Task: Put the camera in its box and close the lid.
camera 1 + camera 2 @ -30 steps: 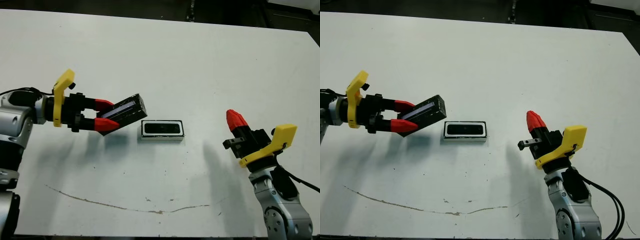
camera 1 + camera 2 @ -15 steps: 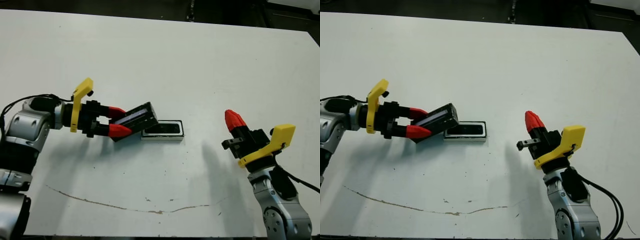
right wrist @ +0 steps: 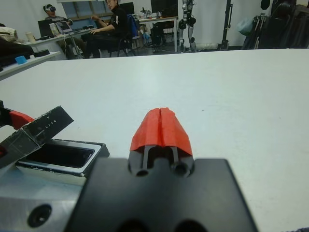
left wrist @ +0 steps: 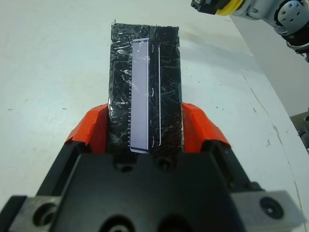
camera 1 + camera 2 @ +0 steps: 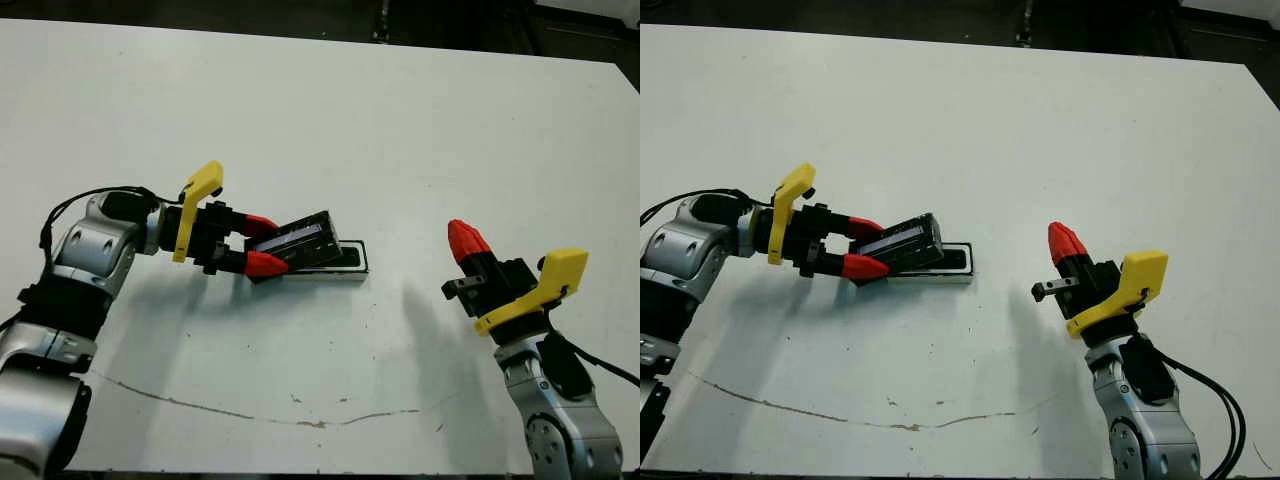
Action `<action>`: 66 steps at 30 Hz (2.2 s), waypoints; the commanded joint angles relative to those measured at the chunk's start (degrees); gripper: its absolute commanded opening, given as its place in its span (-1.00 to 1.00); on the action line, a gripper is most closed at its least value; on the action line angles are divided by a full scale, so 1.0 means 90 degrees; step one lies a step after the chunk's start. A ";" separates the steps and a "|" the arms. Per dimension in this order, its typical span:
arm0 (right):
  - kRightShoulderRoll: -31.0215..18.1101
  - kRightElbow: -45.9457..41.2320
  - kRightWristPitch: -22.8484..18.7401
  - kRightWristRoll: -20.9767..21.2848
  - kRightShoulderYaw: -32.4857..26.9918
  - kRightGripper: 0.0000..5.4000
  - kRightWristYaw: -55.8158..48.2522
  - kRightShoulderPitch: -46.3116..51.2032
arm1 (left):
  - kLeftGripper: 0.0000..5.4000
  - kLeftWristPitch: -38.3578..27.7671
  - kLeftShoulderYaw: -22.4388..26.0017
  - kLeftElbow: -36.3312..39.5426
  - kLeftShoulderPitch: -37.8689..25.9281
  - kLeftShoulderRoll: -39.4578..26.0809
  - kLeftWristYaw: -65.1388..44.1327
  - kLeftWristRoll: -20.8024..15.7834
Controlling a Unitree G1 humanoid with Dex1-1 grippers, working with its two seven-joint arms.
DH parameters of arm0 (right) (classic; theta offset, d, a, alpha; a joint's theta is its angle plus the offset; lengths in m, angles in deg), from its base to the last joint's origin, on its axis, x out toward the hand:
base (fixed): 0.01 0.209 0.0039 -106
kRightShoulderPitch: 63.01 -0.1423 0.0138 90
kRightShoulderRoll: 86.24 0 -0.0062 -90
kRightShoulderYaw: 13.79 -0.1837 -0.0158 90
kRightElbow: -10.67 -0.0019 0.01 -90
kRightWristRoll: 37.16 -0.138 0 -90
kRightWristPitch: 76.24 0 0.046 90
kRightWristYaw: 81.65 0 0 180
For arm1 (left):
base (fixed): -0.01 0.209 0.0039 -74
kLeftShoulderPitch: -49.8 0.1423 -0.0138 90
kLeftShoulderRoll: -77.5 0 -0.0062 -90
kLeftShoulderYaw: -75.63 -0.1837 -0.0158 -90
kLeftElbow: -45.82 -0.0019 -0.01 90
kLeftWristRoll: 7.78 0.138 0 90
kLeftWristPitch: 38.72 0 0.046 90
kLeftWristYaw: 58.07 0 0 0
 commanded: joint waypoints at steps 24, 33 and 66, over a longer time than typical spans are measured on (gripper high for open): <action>-0.0036 0.0001 -0.0022 0.0010 -0.0078 -1.00 0.0058 0.0133 | 0.17 0.0143 -0.0641 -0.0235 0.0031 0.0655 0.0007 0.0311; -0.0036 -0.0185 -0.0081 0.0011 -0.0158 -1.00 0.0196 0.0138 | 0.17 -0.0546 -0.1017 -0.0738 -0.0173 0.0974 0.0229 0.0843; -0.0058 -0.0356 -0.0170 -0.0075 -0.0209 -1.00 0.0163 0.0173 | 0.17 -0.0726 -0.0696 -0.1214 -0.0412 0.0976 0.0284 0.0911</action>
